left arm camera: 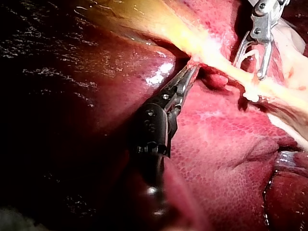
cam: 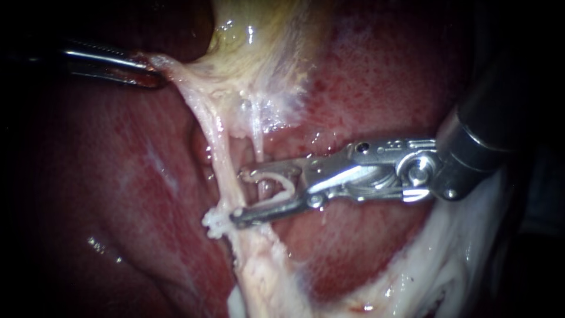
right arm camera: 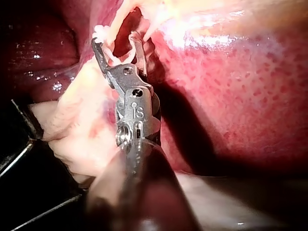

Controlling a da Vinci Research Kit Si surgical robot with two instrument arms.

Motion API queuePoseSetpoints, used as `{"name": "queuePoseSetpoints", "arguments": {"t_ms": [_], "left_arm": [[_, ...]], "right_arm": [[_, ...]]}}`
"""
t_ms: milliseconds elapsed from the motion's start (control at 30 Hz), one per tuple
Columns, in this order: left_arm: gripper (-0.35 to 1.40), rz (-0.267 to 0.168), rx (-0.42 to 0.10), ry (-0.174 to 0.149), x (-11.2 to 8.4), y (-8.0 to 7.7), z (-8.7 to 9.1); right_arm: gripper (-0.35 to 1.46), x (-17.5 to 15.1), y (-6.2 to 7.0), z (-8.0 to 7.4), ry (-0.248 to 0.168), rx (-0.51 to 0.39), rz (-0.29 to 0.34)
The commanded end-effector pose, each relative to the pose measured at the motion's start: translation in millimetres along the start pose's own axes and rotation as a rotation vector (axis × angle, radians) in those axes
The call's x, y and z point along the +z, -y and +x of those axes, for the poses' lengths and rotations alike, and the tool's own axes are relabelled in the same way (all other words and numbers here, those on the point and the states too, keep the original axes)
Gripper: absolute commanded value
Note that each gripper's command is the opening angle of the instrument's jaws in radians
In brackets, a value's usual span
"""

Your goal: Clipping third clip left tube

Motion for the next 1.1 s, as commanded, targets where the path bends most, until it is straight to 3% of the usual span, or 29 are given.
{"name": "queuePoseSetpoints", "arguments": {"t_ms": [33, 267, 533, 800, 1100], "left_arm": [[-0.35, 0.000, 0.000, 0.000, 0.0, 0.0, 0.0], [-0.35, 0.002, 0.000, 0.000, 0.2, 0.0, -0.1], [-0.35, 0.002, 0.000, 0.000, 0.2, 0.0, -0.1], [-0.35, 0.002, 0.000, 0.000, 0.3, 0.0, 0.0], [-0.35, 0.003, 0.000, 0.000, 0.4, -0.1, 0.0]], "right_arm": [[0.49, 0.0, -0.1, -0.1, -0.003, 0.011, -0.002], [0.49, 0.9, -1.0, -0.2, -0.033, 0.051, 0.043], [0.49, 3.1, -1.2, 1.0, -0.109, 0.110, 0.135], [0.49, 4.7, -0.7, 2.9, -0.169, 0.132, 0.182], [0.46, 3.1, 0.2, 6.3, -0.215, 0.152, 0.201]]}}
